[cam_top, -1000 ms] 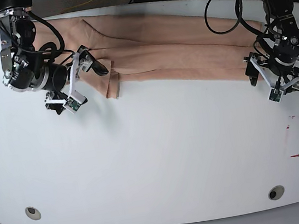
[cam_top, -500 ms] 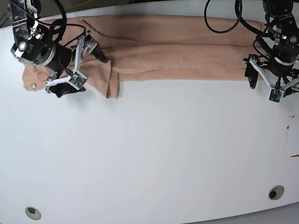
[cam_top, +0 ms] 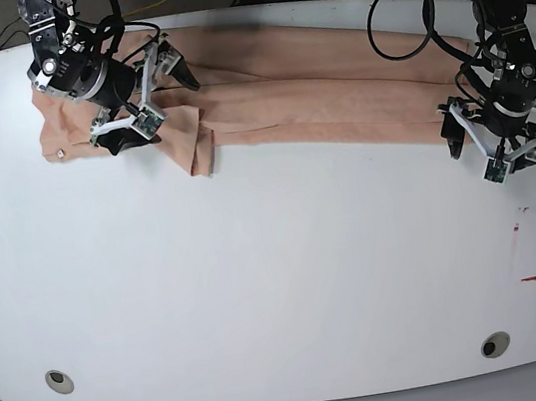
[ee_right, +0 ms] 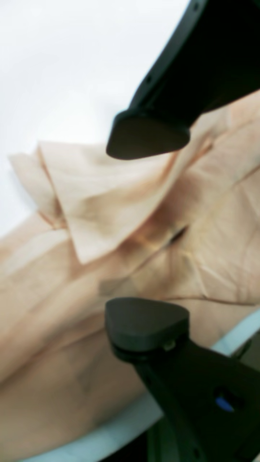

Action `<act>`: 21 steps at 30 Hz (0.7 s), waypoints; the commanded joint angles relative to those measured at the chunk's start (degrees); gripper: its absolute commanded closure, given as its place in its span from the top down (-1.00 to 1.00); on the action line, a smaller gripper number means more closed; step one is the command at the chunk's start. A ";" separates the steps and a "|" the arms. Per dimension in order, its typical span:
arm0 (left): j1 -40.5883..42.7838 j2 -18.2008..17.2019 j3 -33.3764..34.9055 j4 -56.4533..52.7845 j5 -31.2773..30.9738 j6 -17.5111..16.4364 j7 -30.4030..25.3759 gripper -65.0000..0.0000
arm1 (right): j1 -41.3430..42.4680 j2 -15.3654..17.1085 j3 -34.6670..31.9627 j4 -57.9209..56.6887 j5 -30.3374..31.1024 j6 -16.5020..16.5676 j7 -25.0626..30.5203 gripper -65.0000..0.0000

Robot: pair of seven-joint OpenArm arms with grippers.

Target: Layout the t-shirt on the table in an organized manner, then fold the t-shirt properly

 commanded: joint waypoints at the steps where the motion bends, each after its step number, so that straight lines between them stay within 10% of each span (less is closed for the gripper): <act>1: -0.77 -0.73 -0.30 1.09 -0.25 0.31 -0.91 0.61 | 1.02 0.42 0.19 0.82 0.41 -0.10 1.42 0.76; 21: -0.77 -0.73 -0.30 1.09 -0.25 0.22 -0.91 0.61 | 4.71 1.21 0.01 -1.99 0.23 -0.10 0.98 0.76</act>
